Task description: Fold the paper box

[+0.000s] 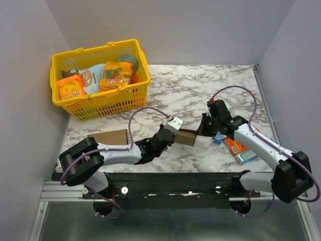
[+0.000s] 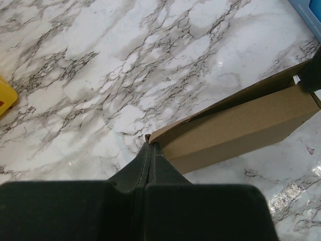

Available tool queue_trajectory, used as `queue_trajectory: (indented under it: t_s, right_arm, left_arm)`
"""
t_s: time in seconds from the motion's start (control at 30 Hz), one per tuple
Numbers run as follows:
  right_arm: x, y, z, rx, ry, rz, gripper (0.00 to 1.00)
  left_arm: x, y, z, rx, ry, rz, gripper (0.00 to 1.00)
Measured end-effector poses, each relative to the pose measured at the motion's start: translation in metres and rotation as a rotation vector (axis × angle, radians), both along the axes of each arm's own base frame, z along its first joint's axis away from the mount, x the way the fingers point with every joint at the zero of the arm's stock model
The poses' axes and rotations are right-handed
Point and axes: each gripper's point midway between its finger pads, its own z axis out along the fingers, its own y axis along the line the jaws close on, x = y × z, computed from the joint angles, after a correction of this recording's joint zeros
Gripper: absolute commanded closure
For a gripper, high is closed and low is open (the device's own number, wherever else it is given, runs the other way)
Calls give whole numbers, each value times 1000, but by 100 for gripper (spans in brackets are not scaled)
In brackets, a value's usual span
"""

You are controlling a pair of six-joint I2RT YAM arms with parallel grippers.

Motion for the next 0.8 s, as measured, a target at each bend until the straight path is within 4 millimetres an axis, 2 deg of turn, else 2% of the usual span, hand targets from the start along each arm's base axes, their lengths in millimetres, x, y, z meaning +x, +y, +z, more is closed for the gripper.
queue_trajectory:
  t_s: [0.8]
  right_arm:
    - [-8, -5, -6, -122, -98, 85, 99]
  left_arm:
    - [-4, -2, -1, -4, 7, -2, 100]
